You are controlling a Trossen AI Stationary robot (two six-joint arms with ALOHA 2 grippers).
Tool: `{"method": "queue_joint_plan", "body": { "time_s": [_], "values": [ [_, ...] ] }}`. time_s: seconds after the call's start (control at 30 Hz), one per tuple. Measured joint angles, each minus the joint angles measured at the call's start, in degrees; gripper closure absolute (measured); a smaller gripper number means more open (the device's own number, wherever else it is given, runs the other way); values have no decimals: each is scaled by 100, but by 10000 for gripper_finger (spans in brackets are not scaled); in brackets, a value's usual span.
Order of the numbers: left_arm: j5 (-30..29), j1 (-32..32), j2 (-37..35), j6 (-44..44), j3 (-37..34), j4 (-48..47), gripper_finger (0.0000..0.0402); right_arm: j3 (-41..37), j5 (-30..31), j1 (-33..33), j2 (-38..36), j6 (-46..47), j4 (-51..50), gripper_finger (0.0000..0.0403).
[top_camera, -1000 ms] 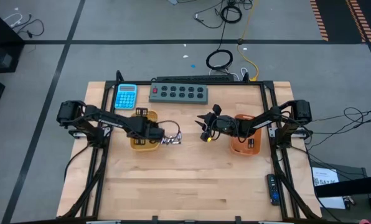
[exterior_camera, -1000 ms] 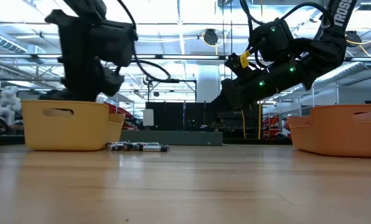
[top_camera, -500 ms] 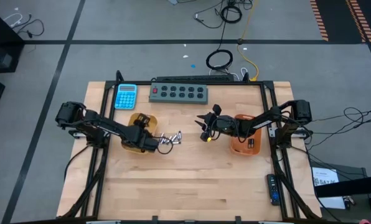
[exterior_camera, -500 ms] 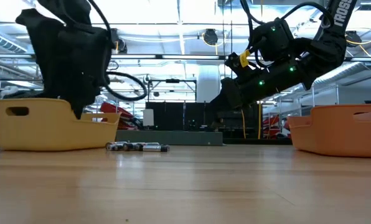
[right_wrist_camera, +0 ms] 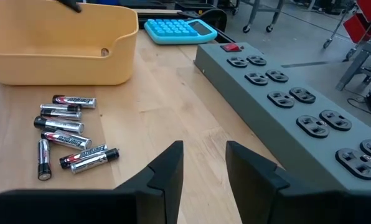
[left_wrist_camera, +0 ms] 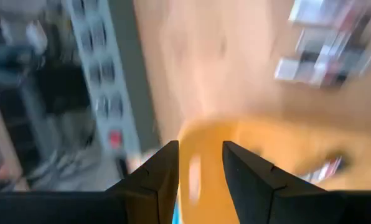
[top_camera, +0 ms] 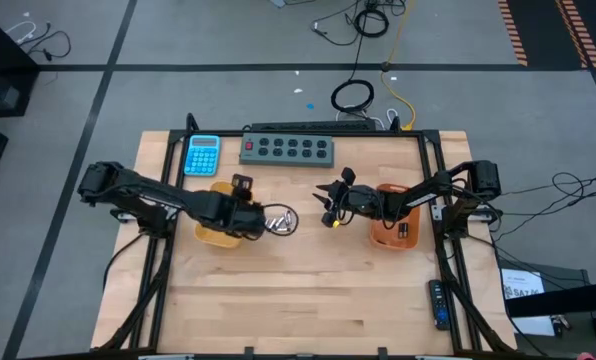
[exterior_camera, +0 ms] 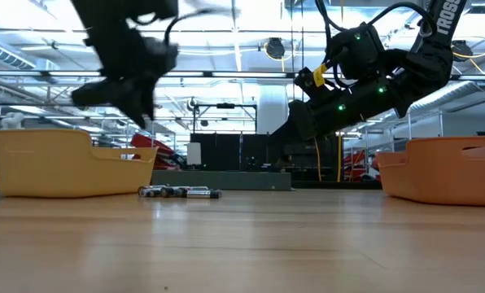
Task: Sort batteries
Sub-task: Adjust the yellow bin, then put the white battery into the yellow bin
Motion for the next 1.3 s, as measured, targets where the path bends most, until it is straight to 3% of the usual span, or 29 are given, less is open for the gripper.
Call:
{"method": "queue_joint_plan", "body": {
  "time_s": [0.23, 0.47, 0.77, 0.97, 1.2, 1.3],
  "values": [
    [1781, 858, 149, 528, 36, 1283, 268, 0, -158, 3, 0, -31, -5, 291],
    [2549, 1530, 507, 810, 36, 1339, 268, -1, -152, 0, 0, -89, -42, 291],
    [2041, 1916, 733, 822, 34, 924, 268, 0, -147, -9, 0, -167, -33, 291],
    [1999, 1945, 738, 666, 132, 495, 268, 0, -145, -9, 0, -168, -33, 291],
    [2609, 1755, 704, 678, 551, 375, 266, 0, -145, -8, 0, -130, -33, 291],
    [3087, 1607, 703, 636, 576, 372, 247, 0, -145, -7, 0, -129, -33, 291]
  ]
}}
